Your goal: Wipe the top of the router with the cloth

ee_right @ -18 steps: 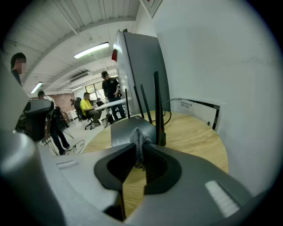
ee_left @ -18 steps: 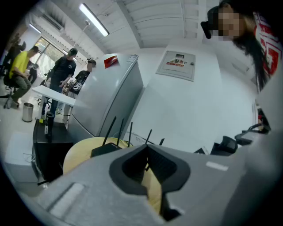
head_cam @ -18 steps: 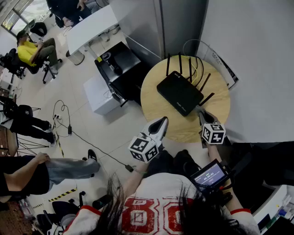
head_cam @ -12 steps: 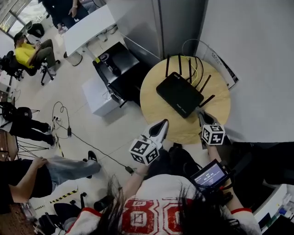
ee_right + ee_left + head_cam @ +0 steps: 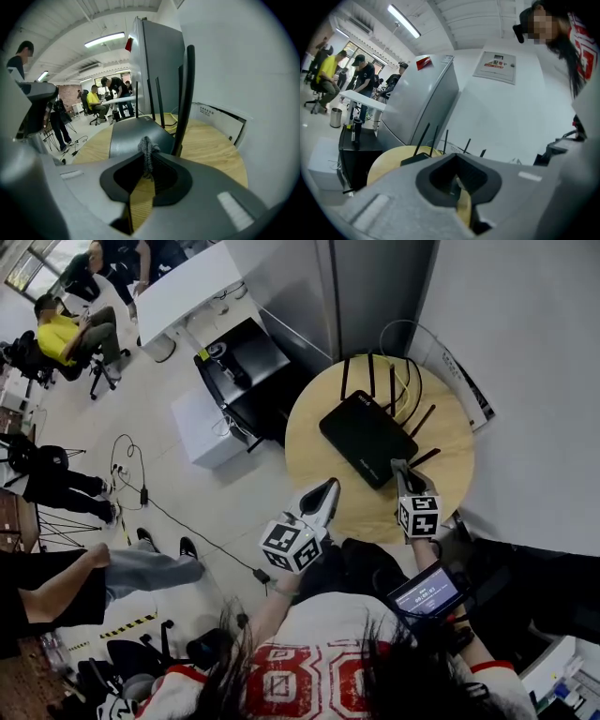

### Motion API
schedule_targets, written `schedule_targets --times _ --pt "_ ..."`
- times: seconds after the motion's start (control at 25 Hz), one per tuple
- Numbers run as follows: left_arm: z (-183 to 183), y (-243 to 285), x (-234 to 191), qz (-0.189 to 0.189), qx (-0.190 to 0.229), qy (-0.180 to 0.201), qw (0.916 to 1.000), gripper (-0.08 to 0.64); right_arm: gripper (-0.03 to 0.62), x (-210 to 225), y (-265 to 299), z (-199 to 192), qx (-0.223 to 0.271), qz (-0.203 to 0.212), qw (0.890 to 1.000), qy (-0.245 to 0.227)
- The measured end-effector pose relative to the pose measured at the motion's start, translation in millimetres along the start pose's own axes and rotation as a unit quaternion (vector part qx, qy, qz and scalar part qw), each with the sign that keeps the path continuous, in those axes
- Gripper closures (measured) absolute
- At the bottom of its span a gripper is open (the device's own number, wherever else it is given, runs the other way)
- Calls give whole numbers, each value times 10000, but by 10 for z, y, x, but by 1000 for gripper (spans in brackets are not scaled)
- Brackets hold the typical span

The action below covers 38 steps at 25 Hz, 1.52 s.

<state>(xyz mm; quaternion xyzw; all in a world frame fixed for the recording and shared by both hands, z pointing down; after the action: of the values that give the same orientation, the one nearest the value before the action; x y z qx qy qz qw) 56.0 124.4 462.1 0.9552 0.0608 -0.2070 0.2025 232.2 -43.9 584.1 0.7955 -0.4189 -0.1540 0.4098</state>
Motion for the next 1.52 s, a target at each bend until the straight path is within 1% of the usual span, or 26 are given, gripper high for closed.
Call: schedule_targets --times 0.28,0.64,0.72,0.8,0.96,1.12,1.2,1.32,1.4,1.52 --pt "-49 52 -60 106 -91 -56 9999 558 551 -197 33 -78 -98 477 9988 -95" --pt "-3 174 -70 54 -137 -44 9999 558 551 -602 18 -198 -214 1051 9936 -346" --pt "18 237 -59 38 -134 -33 9999 558 551 -634 29 -212 -242 1151 9922 -408" --pt "61 308 -47 21 -106 -17 9999 558 551 -623 9 -181 -222 1167 9919 -440" --pt "172 423 -24 -13 -6 40 10000 558 549 -532 -74 40 35 990 9936 -550" --pt "202 481 -13 -74 -42 117 9999 558 550 -466 -81 208 119 635 9949 -772" --pt "204 512 -37 -117 -48 94 9999 558 551 -419 -93 258 106 427 9967 -684" --pt "238 580 -121 -214 -86 99 9997 558 551 -320 -62 277 54 130 9990 -429" --pt "271 629 -188 -341 -150 109 9992 558 551 -274 -15 264 33 -57 9994 -343" --pt "357 727 -310 -588 -299 203 9976 558 551 -265 12 383 88 -311 9994 -123"
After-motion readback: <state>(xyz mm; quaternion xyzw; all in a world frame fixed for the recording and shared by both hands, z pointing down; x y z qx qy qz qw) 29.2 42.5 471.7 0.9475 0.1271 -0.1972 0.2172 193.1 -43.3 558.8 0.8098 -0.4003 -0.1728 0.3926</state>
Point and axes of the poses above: the fingertips, and each gripper's own axes: y forward along the fingers, x to its right, z out of its top, the point moved 8 cm from there along -y, backward along the fingers, and after that the axes turned 14 degrees about -x, right-handed, at the moved point
